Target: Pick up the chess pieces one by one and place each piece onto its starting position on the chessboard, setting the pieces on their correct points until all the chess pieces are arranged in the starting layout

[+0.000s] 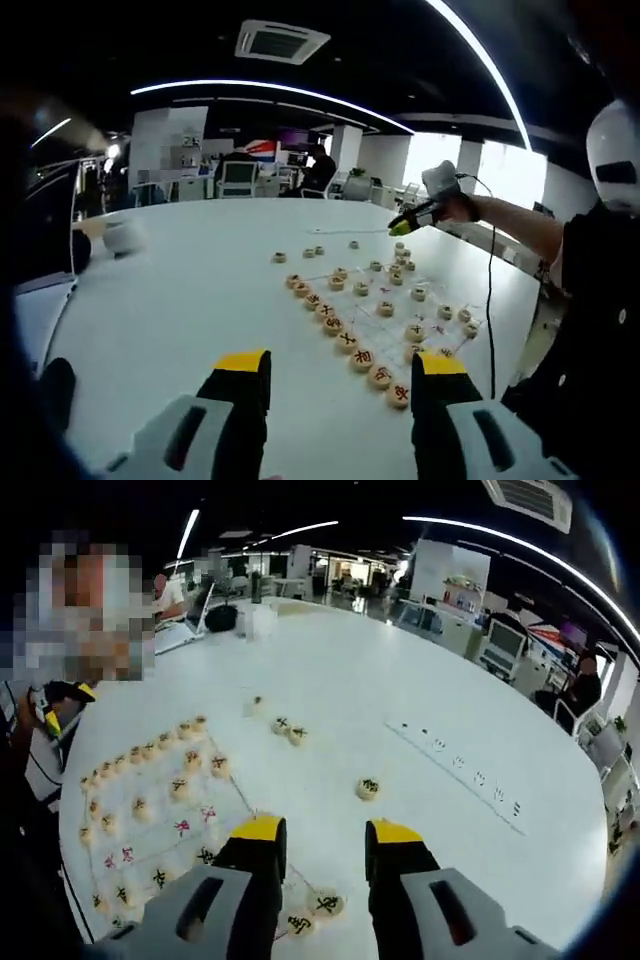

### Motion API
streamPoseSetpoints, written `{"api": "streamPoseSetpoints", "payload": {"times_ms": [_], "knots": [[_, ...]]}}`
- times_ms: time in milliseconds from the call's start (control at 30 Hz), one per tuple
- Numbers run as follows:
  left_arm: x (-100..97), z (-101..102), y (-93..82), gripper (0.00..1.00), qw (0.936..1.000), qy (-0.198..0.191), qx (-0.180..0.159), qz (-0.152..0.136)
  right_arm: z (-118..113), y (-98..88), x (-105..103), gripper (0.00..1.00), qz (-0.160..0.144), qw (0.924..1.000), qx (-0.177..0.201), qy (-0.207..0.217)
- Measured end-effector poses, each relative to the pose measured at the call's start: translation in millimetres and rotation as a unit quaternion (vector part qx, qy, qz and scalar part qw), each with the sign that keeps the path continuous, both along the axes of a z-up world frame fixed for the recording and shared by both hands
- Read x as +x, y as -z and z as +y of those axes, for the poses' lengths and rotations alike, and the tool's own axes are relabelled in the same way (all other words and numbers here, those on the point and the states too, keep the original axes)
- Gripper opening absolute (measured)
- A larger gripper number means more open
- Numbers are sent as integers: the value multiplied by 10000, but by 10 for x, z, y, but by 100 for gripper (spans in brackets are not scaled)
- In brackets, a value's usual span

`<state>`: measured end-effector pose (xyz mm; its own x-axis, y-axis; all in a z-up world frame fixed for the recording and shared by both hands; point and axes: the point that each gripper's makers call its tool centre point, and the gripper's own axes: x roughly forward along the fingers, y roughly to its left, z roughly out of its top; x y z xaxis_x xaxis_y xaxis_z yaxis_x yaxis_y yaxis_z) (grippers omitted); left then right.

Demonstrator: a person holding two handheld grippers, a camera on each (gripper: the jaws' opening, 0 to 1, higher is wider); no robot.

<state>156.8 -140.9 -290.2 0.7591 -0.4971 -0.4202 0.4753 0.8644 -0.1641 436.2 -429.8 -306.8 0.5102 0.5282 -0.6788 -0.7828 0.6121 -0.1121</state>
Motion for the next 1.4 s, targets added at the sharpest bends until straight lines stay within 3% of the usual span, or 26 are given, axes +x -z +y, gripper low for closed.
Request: {"api": "streamPoseSetpoints", "payload": {"times_ms": [167, 333, 600, 700, 833, 1133, 1300, 1400], "knots": [[-26, 56, 11, 57, 9999, -109, -33, 0, 86, 250, 297, 30, 306, 9989, -338, 64], [-65, 125, 19, 57, 9997, -235, -71, -5, 133, 439, 572, 29, 509, 9976, -440, 165], [-89, 183, 41, 57, 9994, -335, -68, 24, 147, 604, 598, 26, 683, 9956, -593, 242], [-89, 184, 48, 57, 9994, -330, -58, 27, 167, 617, 619, 19, 768, 9953, -539, 260], [-82, 165, 38, 57, 9995, -307, -61, 11, 162, 593, 577, 19, 662, 9958, -587, 246], [-63, 114, -10, 57, 9997, -233, -39, -49, -35, 125, 323, 19, 211, 9992, -328, 37], [-11, 57, -73, 57, 9999, -121, -2, -120, -185, -177, -18, 19, -90, 9999, -5, 63], [24, 22, -112, 57, 9998, -42, 38, -170, -359, -377, -380, 19, -334, 9991, 208, 135]]}}
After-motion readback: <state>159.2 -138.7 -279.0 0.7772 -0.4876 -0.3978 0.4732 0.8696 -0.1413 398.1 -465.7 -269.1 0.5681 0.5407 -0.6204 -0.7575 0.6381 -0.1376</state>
